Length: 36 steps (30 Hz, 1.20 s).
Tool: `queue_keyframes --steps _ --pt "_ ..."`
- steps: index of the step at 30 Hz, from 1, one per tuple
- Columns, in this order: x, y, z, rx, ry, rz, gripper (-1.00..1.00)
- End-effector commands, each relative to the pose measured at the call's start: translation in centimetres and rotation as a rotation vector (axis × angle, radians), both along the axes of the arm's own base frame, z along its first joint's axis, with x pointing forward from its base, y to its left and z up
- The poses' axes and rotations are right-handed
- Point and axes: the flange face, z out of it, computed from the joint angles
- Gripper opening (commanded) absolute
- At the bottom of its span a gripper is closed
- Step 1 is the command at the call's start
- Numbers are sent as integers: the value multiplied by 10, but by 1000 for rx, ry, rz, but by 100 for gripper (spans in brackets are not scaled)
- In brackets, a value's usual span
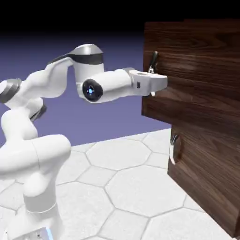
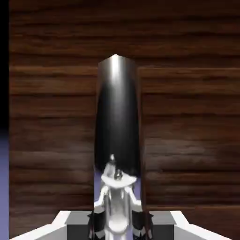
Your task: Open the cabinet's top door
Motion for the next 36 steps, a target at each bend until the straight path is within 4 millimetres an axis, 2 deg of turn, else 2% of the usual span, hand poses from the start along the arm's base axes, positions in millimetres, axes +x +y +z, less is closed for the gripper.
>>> queue_keyframes --steps 1,10,18,27,36 --pt "-6 -7 0 0 0 20 -100" --pt "-50 -73 0 0 0 221 -100" --pt "-76 -135 0 0 0 388 -100" --pt "-92 -205 0 0 0 569 -100" --pt "-95 -280 0 0 0 757 -100"
